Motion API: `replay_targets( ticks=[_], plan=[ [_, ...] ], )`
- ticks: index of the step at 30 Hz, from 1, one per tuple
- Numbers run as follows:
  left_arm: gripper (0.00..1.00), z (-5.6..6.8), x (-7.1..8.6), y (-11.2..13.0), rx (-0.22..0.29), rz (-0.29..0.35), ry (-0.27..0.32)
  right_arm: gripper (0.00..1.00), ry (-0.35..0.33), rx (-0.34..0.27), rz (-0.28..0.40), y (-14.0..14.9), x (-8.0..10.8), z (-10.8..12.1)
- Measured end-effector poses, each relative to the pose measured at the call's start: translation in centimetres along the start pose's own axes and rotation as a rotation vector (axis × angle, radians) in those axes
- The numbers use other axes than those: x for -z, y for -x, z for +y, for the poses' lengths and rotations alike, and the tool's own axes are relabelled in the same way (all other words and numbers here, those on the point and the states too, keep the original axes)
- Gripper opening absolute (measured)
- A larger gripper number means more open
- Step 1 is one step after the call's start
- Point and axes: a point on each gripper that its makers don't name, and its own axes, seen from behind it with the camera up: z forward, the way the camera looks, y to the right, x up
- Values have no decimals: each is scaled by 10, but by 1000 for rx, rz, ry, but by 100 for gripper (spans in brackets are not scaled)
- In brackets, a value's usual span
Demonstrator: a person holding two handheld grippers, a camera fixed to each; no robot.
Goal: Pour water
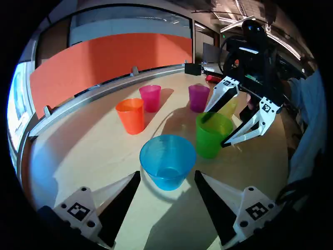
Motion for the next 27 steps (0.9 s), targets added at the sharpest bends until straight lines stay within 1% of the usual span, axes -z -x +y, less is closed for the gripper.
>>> replay_targets(
  ticks=[2,6,9,15,18,22,27],
  plan=[
    [97,0,2,0,3,-1,-4,100,0,4,-4,1,2,-1],
    [96,1,8,0,4,0,-12,100,11,18,-9,4,8,-2],
    [97,1,14,0,4,5,-24,100,19,26,-5,4,16,-2],
    [96,0,30,-4,18,24,-55,100,47,43,22,-2,40,-1],
    [96,-1,38,-8,26,39,-77,100,64,50,46,-6,53,1],
    [97,-8,50,-18,29,74,-124,100,100,51,84,-12,70,5],
    [96,-22,65,-39,36,136,-198,100,150,47,151,-20,92,10]
  ],
)
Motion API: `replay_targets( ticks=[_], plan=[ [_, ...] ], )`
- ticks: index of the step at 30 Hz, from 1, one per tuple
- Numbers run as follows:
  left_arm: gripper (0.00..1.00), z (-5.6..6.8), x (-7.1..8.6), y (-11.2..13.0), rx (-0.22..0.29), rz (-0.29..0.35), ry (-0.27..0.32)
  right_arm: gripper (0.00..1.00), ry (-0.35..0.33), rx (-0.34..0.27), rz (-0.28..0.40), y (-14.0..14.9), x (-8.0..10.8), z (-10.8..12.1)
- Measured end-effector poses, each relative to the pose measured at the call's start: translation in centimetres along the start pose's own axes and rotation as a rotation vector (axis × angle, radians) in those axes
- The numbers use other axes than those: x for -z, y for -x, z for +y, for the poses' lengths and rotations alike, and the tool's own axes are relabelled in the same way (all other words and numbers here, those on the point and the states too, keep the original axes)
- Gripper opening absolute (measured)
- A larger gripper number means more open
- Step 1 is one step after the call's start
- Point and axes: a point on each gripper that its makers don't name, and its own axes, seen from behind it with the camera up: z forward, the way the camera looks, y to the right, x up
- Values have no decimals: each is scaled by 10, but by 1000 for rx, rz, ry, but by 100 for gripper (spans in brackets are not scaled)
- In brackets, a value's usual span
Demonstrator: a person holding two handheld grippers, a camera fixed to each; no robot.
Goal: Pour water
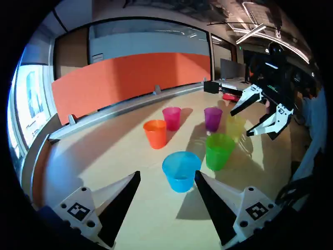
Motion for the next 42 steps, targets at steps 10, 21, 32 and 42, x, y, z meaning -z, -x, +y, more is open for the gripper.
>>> replay_targets(
  ticks=[10,21,32,42],
  plan=[
    [97,-31,25,-58,14,190,-162,100,148,-36,144,-22,43,29],
    [96,-52,59,-111,30,423,-331,100,446,-121,315,-41,103,102],
    [96,-66,90,-135,57,561,-480,100,696,-216,484,-49,158,156],
    [96,-69,88,-118,83,542,-526,100,821,-304,553,-29,186,180]
  ],
)
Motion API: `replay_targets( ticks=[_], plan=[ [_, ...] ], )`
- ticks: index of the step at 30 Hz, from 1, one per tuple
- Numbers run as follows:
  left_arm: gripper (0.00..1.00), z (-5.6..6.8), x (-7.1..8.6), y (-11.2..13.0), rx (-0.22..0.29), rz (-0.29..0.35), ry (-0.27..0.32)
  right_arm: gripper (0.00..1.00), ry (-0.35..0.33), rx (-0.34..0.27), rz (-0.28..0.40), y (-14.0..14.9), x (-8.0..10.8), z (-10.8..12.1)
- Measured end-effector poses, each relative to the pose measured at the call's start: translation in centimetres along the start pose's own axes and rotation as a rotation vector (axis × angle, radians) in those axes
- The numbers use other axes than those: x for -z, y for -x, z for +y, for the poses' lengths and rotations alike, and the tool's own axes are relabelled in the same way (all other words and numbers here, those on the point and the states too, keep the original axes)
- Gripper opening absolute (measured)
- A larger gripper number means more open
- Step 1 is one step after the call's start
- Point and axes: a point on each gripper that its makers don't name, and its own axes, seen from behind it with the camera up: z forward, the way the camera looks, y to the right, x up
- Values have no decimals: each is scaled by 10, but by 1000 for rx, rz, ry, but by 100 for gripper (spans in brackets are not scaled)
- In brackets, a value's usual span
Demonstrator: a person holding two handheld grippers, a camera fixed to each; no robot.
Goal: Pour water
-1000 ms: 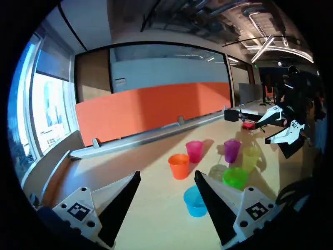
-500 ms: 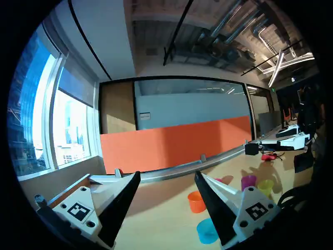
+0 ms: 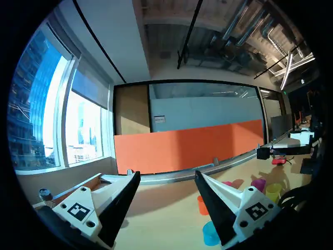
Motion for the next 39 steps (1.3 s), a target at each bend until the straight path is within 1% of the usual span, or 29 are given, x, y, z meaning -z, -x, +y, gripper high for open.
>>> replay_targets(
  ticks=[6,12,15,21,27,39],
  plan=[
    [96,-6,0,20,-24,-44,-29,99,53,-4,-1,6,6,16],
    [96,-9,-1,38,-14,-73,-50,99,78,-14,-21,17,11,21],
    [96,-10,-2,45,-9,-83,-61,99,76,-18,-36,24,12,18],
    [96,-15,-5,52,-13,-76,-92,99,49,-35,-52,29,11,5],
    [96,-11,-6,59,2,-62,-106,99,45,-27,-62,29,10,-2],
    [96,2,-11,95,61,-91,-101,99,50,-10,-89,32,8,-10]
  ],
)
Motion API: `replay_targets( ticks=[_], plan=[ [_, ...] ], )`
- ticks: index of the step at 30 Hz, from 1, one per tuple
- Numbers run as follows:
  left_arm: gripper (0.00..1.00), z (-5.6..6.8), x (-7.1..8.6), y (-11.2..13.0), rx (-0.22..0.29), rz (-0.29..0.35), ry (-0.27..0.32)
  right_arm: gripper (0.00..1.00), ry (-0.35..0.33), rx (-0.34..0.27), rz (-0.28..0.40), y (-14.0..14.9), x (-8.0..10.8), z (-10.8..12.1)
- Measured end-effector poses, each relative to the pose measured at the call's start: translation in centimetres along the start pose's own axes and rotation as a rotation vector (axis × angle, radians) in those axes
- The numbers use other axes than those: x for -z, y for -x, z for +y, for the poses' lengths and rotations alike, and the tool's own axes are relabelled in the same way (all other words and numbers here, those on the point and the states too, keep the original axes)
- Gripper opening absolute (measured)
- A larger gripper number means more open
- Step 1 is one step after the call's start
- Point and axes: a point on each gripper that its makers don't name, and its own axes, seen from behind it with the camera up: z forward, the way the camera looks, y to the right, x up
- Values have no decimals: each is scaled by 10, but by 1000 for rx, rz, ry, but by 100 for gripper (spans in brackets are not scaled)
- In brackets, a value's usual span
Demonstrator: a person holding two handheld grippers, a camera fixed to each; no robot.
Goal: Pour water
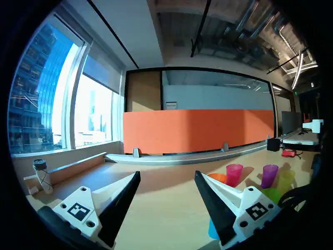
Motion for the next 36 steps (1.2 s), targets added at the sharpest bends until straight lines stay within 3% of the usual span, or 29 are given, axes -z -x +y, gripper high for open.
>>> replay_targets(
  ticks=[18,36],
  plan=[
    [96,6,-12,20,19,-9,19,99,4,10,-4,-6,-4,2],
    [96,2,-15,39,27,-43,10,99,3,9,-5,-6,-6,2]
  ],
)
